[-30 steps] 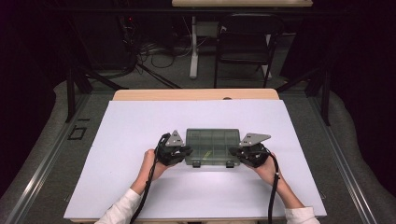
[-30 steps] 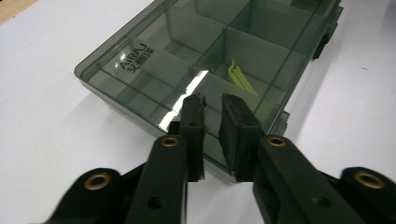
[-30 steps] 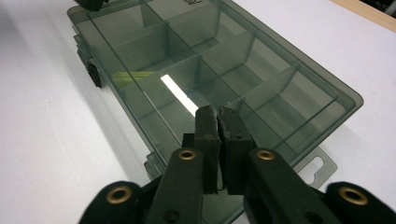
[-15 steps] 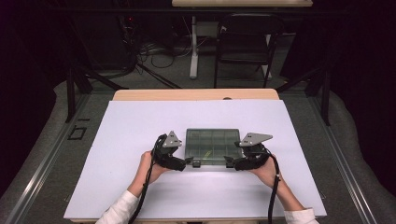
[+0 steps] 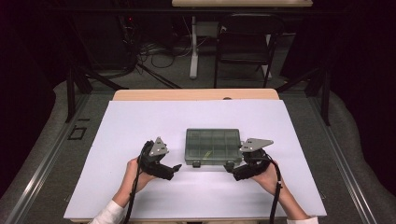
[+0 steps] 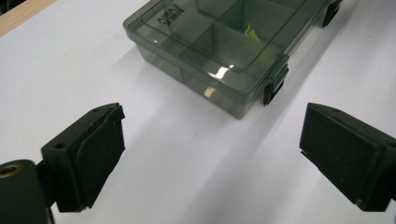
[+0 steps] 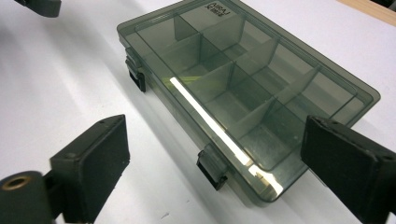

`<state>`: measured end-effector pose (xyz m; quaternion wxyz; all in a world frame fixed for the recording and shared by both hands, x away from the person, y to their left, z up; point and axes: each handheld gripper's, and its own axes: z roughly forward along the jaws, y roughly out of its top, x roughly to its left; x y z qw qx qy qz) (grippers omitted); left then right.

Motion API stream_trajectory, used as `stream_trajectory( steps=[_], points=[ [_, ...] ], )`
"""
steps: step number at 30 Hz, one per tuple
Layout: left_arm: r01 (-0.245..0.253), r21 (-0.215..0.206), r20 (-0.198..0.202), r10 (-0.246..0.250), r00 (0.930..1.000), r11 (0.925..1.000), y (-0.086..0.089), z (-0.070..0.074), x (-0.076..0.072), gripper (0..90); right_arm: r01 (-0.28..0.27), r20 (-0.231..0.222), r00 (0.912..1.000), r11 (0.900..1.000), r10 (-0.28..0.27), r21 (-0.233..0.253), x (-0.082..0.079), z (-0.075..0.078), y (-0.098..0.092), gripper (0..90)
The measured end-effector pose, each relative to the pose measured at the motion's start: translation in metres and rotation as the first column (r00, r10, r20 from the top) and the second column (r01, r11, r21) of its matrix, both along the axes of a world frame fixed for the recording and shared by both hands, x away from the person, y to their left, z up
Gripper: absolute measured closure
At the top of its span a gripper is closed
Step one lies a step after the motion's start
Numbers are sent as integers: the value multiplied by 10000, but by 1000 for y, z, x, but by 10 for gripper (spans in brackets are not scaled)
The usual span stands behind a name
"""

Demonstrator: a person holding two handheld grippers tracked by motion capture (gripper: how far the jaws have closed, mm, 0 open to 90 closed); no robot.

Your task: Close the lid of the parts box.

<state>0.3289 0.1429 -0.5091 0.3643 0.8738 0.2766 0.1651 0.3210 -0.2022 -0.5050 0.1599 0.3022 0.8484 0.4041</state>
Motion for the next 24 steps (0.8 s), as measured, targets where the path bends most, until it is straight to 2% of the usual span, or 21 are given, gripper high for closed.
stream_trajectory(
  steps=[7, 10, 24],
  points=[
    [-302, 263, 4, 302, 9995, 9992, 12, -3, -11, 5, 175, 137, 9998, 9998, -174, -34, -14, 0, -5, 15],
    [-451, 247, -21, 452, 9990, 9987, 19, -4, -17, 0, 284, 196, 9994, 9996, -284, -10, -20, 0, -9, 1],
    [-1045, 262, -84, 1048, 9945, 9942, 53, -19, -41, 0, 599, 364, 9976, 9981, -594, -115, -44, -4, -25, 0]
  ],
)
